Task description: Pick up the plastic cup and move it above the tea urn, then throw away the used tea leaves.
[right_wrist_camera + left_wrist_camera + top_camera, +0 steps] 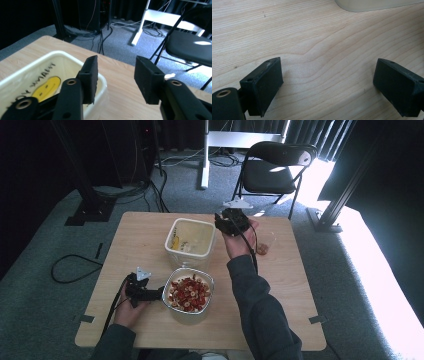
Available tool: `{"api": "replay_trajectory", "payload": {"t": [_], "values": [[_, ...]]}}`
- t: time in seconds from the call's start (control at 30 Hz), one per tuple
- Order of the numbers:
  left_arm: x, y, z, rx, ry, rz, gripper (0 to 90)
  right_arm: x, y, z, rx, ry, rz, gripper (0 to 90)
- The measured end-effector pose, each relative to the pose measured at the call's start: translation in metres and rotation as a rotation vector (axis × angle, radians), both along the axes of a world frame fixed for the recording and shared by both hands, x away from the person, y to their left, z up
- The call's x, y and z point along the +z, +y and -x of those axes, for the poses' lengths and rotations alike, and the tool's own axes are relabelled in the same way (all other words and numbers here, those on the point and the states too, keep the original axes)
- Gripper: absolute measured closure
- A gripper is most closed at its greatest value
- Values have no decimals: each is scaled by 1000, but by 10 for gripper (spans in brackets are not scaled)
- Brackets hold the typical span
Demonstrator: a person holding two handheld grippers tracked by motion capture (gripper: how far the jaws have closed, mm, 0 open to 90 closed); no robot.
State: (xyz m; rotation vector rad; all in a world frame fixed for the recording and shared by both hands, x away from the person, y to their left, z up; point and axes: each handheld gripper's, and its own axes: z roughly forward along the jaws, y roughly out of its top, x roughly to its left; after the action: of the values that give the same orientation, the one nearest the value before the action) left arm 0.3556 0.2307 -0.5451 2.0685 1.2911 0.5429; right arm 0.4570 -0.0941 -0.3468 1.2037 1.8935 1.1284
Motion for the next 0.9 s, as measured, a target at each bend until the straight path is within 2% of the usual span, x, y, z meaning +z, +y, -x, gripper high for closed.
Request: {"api": "replay_trajectory", "payload": {"t": [0.1,0.27,0.4,0.5,0.53,0.57,0.67,0.8,0.87,0.9], "values": [[0,0,0,0,0,0,95,-11,-10,-1,4,22,-18,496],[0,0,0,1,-1,-1,95,-25,-24,2,-4,46,-9,448],[0,0,0,1,0,-2,95,-41,-48,10,5,70,-13,390],[0,0,0,1,0,-1,95,-48,-60,14,-2,69,-12,362],[0,0,0,1,0,-1,95,-56,-75,19,-13,73,-18,332],[0,0,0,1,0,-1,95,-60,-81,20,-16,75,-22,306],[0,0,0,1,0,-1,95,-66,-92,24,-32,76,-6,270],[0,0,0,0,0,-2,95,-79,-117,37,-82,57,17,184],[0,0,0,1,0,-1,95,-82,-123,40,-94,52,16,171],[0,0,0,2,0,1,95,-87,-134,44,-114,45,21,138]]}}
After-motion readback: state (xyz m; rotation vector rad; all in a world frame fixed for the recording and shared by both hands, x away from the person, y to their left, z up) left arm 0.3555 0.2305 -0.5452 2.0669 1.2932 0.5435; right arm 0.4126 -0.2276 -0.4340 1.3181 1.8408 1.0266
